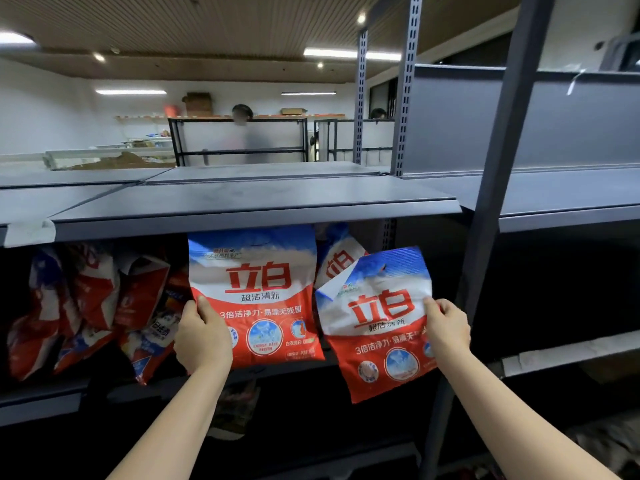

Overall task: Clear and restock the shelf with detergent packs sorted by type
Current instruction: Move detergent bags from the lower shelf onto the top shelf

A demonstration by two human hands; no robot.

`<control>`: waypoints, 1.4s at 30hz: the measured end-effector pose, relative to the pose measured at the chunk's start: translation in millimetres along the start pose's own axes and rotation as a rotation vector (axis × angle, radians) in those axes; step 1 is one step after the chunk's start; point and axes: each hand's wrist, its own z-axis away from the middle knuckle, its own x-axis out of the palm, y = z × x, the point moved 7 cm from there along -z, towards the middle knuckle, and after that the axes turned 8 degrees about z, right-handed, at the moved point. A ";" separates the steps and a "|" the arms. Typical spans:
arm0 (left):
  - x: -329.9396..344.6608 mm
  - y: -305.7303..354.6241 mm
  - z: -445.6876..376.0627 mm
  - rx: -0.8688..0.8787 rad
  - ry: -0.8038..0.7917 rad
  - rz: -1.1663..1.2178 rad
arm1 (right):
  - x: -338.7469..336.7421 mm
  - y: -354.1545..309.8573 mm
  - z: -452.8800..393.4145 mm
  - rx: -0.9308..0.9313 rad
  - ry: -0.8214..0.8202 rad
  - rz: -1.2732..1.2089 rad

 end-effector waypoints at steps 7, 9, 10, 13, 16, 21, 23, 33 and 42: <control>8.6 5.2 41.9 0.000 -0.140 0.111 | -80.7 18.3 15.6 0.052 0.266 -0.153; 14.2 8.1 55.0 0.009 -0.182 0.135 | -104.6 27.6 19.1 0.076 0.330 -0.210; 18.0 10.2 62.0 0.015 -0.201 0.148 | -117.4 32.9 20.9 0.091 0.359 -0.236; 31.8 20.0 86.1 0.023 -0.263 0.196 | -156.4 50.3 23.8 0.117 0.459 -0.269; 51.2 34.5 110.2 0.026 -0.320 0.245 | -193.4 65.4 27.6 0.137 0.565 -0.284; 94.0 67.6 149.7 0.042 -0.413 0.349 | -251.3 84.4 21.2 0.140 0.716 -0.360; 113.1 84.6 168.8 0.051 -0.440 0.387 | -275.3 96.8 11.3 0.140 0.764 -0.385; 232.5 173.7 287.8 0.072 -0.550 0.529 | -411.5 137.7 -64.6 0.087 0.931 -0.460; 324.9 250.1 388.0 0.072 -0.575 0.591 | -520.5 174.4 -152.1 0.084 0.989 -0.369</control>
